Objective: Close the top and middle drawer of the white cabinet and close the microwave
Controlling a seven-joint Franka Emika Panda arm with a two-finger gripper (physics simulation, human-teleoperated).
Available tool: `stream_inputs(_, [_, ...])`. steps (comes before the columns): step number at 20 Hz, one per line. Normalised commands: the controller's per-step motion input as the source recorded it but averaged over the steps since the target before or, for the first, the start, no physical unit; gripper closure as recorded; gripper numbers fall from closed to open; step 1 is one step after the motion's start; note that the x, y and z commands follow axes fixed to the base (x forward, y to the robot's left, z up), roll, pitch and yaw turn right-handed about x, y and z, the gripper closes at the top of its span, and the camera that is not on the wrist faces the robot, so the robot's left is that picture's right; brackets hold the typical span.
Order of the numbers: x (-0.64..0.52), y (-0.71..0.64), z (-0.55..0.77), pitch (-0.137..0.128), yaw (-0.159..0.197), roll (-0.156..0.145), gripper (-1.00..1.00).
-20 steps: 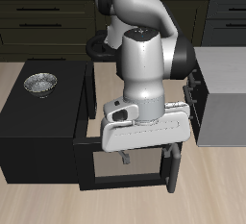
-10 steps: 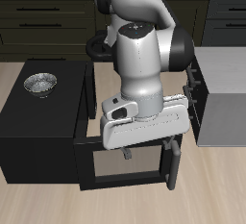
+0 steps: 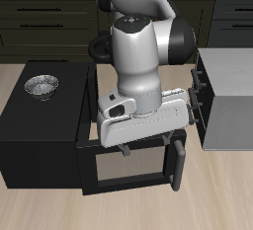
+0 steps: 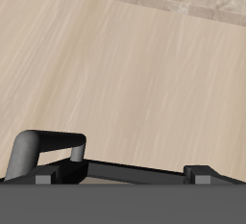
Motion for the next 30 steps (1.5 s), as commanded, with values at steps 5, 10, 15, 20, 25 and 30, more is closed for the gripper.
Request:
stream_inputs(5, [-0.04, -0.03, -0.20, 0.045, 0.008, 0.005, -1.00])
stream_inputs(10, [-0.02, 0.03, -0.41, 0.062, -0.006, 0.003, -1.00])
stream_inputs(15, [-0.10, -0.05, -0.40, 0.051, -0.019, 0.007, -1.00])
stream_inputs(20, [-0.15, -0.17, -0.40, 0.059, 0.053, -0.014, -1.00])
stream_inputs(25, [-0.32, -0.09, -0.19, 0.039, 0.059, 0.021, -1.00])
stream_inputs(30, [-0.29, -0.30, 0.05, 0.020, 0.089, -0.053, -1.00])
